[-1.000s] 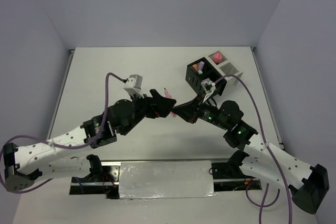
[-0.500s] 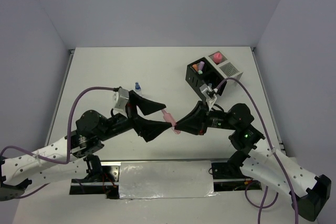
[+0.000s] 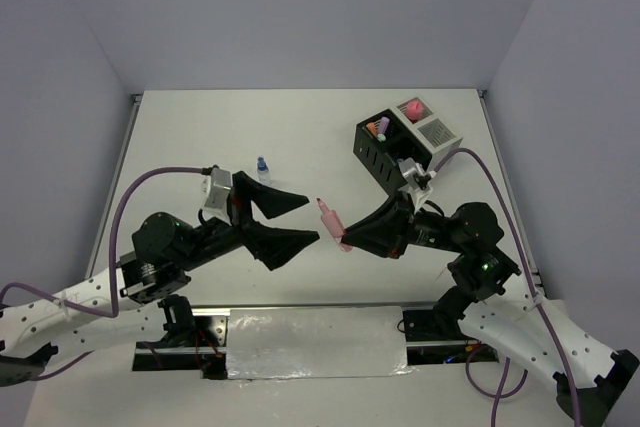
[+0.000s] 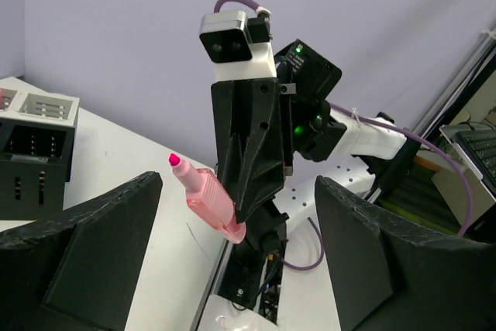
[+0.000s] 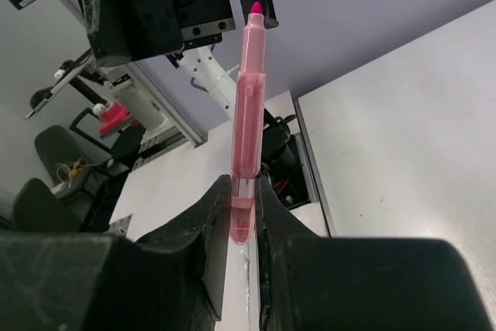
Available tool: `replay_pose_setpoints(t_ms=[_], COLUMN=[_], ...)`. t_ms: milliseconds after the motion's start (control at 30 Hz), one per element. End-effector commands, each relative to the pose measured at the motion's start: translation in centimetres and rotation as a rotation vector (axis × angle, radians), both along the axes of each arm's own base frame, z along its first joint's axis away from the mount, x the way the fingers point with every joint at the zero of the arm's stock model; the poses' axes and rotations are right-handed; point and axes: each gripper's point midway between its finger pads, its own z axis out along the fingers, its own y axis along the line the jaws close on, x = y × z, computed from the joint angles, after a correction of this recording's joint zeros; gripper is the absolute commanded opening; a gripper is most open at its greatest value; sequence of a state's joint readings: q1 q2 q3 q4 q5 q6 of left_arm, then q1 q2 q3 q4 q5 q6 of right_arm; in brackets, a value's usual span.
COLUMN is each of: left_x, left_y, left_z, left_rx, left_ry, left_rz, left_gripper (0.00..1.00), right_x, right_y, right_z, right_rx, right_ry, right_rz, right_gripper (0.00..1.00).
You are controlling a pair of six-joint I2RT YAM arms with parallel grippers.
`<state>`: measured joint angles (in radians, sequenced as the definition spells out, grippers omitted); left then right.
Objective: Sort the stationery into containers
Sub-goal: Close the pen cap on the pen.
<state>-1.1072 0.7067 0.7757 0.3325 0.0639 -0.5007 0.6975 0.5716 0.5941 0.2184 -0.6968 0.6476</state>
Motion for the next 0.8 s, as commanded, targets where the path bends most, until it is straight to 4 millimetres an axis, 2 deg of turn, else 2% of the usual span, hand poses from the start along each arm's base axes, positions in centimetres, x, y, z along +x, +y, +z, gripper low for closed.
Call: replay_pose_setpoints(t_ms=[0,133,367,467,533,767], left_x=[0.4,0.6,1.4,1.6,1.6,2.1], left_y=[0.9,0.4,-0.7,-1.1,-1.2,-0.7], left_z=[1.7,1.8,1.8,1.7,1.8,2.0], left_rx=[-0.060,-0.059,-0.067,-0.066,-0.072,-0.106], left_ry=[-0.018,-0.006,0.020,0.026,0.030,0.041], left_rz=[0.039,0.037,0.043,0.045,0.042,0.075], left_gripper=[0.92,0.91,0.89,0.81,0.80,0.61], right_x=[-0.8,-1.4,-2.3,-2.4,-2.5,-2.3], right_y=[-0.5,-0.7,0.3,0.3,0.4,0.6], right_z=[2.9,3.7,3.6,3.6,3.5,2.8], right_rx=[0.059,0.082,0.080,0.078,0.074,0.062], right_ry=[-0.083,-0.113,-0.108,-0.113,-0.113,-0.108], right_rz=[0.007,0.029,0.113,0.124,0.129,0.129], right_gripper=[0.00,0.00,0.00,0.00,0.00,0.00])
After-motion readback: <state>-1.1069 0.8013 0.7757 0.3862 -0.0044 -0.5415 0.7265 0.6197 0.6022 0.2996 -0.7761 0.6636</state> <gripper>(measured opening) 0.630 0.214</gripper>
